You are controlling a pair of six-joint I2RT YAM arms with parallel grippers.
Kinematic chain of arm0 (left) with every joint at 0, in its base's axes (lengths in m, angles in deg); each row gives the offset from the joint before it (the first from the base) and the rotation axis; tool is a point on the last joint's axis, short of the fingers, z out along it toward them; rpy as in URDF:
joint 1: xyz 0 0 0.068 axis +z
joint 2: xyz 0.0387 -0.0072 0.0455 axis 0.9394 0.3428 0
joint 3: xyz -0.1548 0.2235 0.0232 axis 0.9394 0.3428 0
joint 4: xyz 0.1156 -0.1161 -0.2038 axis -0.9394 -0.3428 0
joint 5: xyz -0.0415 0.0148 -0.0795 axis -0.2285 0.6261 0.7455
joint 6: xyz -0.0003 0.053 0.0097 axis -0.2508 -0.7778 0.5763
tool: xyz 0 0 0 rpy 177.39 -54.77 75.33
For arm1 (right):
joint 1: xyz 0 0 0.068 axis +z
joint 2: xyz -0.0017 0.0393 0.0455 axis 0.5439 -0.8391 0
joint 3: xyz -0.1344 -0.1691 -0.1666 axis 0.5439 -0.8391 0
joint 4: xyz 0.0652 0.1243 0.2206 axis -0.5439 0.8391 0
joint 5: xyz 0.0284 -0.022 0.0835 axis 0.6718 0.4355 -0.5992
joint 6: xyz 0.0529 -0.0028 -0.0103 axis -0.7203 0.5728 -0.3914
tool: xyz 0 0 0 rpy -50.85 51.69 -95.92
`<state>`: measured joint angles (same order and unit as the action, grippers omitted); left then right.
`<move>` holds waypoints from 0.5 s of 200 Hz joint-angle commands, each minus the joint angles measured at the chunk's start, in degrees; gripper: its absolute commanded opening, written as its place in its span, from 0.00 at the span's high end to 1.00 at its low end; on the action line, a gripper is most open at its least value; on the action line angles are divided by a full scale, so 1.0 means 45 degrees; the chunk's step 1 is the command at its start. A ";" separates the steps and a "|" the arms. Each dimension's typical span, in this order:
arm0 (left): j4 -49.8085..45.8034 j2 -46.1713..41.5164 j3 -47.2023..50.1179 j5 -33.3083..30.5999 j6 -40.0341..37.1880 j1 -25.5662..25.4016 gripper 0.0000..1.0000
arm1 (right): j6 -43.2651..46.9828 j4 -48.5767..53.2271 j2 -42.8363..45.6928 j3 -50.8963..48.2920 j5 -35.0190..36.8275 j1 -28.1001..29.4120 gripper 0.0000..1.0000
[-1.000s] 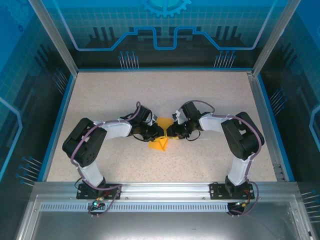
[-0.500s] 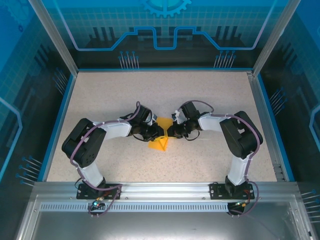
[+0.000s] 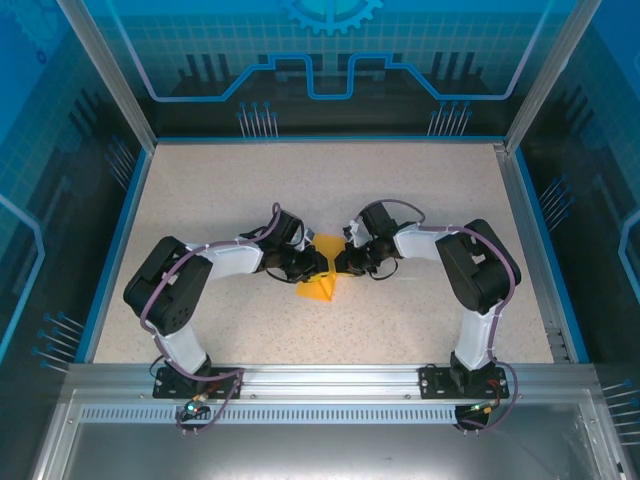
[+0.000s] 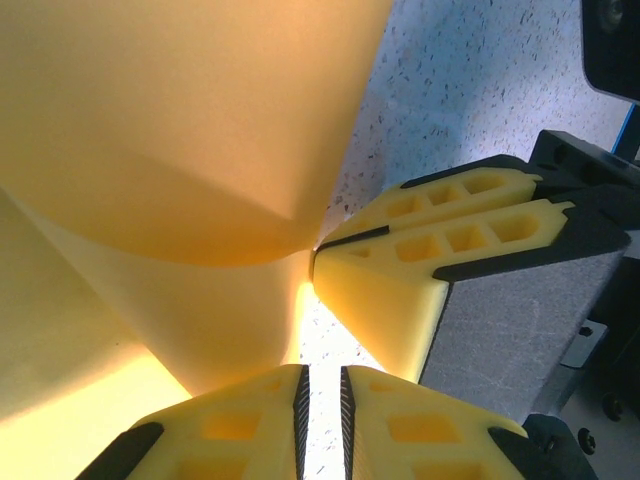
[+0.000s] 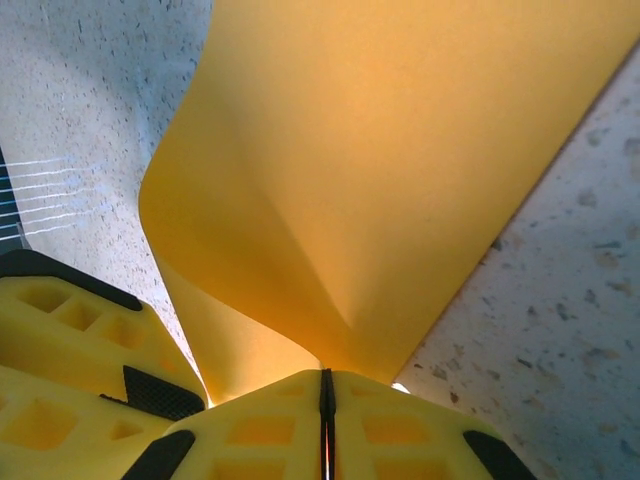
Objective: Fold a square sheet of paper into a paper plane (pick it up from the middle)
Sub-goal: Fold the triangle a second time at the center of the table.
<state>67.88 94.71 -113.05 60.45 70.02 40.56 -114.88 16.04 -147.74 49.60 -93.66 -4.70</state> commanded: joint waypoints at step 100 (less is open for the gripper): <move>-0.0013 0.0557 -0.0320 0.0473 -0.0264 -0.0021 0.81 | 0.0353 0.0686 -0.0258 0.0519 0.0519 0.0027 0.91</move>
<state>67.92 96.09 -113.12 60.96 70.02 40.56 -114.25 17.48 -148.03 50.48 -92.18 -4.72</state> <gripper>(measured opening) 0.193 0.096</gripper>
